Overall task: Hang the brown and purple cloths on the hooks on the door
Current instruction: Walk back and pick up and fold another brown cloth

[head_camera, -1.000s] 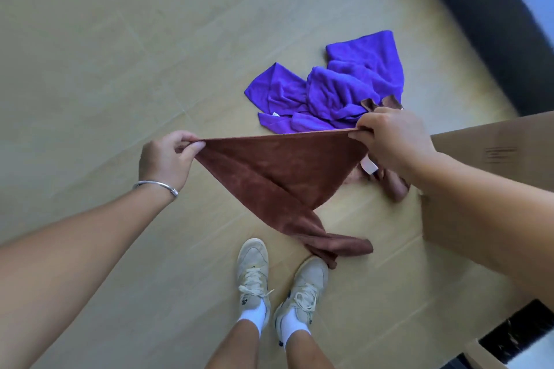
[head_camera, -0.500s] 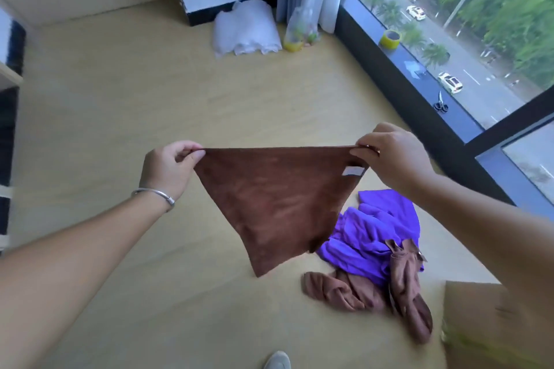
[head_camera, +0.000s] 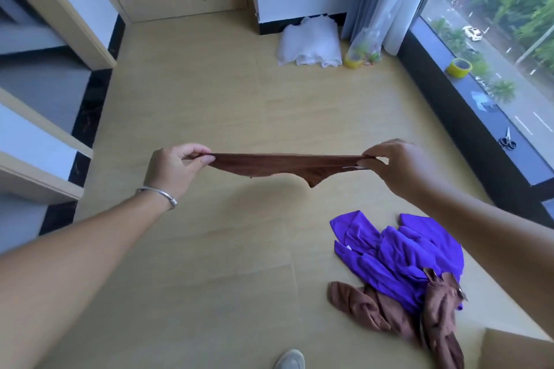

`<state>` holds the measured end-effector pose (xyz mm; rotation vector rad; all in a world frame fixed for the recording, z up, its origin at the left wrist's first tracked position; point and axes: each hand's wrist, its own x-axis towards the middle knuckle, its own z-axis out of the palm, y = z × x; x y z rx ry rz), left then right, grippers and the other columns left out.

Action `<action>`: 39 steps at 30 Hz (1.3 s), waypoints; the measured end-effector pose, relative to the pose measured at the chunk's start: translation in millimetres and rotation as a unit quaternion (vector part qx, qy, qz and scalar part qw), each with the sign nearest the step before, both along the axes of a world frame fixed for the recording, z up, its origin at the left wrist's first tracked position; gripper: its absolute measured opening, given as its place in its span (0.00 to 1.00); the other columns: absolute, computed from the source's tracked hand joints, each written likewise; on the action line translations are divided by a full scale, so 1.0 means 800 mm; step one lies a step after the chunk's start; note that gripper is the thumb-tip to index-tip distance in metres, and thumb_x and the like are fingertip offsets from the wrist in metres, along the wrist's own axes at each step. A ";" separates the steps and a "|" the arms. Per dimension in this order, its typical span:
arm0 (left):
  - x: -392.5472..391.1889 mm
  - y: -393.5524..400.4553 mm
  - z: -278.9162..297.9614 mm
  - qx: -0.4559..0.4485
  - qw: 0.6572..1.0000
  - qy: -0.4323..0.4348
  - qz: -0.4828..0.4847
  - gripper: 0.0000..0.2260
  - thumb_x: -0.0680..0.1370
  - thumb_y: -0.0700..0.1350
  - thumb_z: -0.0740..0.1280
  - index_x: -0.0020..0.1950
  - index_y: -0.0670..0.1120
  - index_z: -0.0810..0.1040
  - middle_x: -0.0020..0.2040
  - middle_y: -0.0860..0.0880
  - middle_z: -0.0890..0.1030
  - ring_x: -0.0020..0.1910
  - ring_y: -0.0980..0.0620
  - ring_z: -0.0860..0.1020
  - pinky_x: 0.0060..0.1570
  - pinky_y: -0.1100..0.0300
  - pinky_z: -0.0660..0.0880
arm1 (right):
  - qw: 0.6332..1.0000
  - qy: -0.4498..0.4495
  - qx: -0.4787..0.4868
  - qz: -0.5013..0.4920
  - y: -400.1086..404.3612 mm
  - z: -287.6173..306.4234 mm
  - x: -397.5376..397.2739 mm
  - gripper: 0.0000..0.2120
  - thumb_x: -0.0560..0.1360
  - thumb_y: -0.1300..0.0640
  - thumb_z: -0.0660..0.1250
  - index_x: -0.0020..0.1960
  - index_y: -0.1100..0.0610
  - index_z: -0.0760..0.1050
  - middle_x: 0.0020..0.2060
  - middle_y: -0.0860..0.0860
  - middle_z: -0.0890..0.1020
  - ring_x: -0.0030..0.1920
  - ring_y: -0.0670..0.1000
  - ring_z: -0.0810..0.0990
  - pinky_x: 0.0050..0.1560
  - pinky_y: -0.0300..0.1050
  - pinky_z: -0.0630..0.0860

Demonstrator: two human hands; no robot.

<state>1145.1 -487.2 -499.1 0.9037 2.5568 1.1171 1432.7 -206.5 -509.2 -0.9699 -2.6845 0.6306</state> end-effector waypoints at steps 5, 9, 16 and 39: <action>0.063 -0.086 -0.072 -0.113 0.993 -0.006 -0.012 0.07 0.71 0.50 0.75 0.37 0.61 0.80 0.35 0.58 0.82 0.34 0.53 0.77 0.36 0.61 0.71 | 0.995 -0.070 -0.045 0.056 -0.063 -0.075 0.048 0.05 0.74 0.48 0.69 0.41 0.44 0.83 0.38 0.42 0.81 0.50 0.47 0.74 0.44 0.46 0.71; 0.123 -0.156 -0.155 -0.232 0.972 -0.007 -0.038 0.02 0.72 0.51 0.73 0.41 0.58 0.82 0.38 0.53 0.83 0.35 0.49 0.76 0.36 0.59 0.68 | 0.986 -0.124 -0.040 0.108 -0.125 -0.156 0.096 0.05 0.74 0.51 0.69 0.47 0.48 0.84 0.39 0.48 0.84 0.48 0.54 0.77 0.44 0.49 0.74; 0.234 -0.253 -0.320 -0.358 0.928 -0.066 -0.083 0.03 0.74 0.50 0.71 0.47 0.55 0.83 0.47 0.53 0.84 0.48 0.46 0.80 0.42 0.58 0.70 | 0.955 -0.241 -0.056 0.161 -0.238 -0.310 0.185 0.08 0.75 0.48 0.66 0.48 0.49 0.82 0.44 0.49 0.83 0.50 0.56 0.77 0.48 0.48 0.73; 0.165 -0.208 -0.561 -0.184 0.960 -0.207 0.052 0.04 0.74 0.41 0.71 0.43 0.50 0.81 0.36 0.50 0.81 0.34 0.52 0.77 0.37 0.66 0.71 | 0.961 -0.236 -0.139 0.028 -0.203 -0.523 0.130 0.09 0.77 0.52 0.64 0.47 0.56 0.80 0.41 0.56 0.79 0.44 0.60 0.78 0.45 0.50 0.74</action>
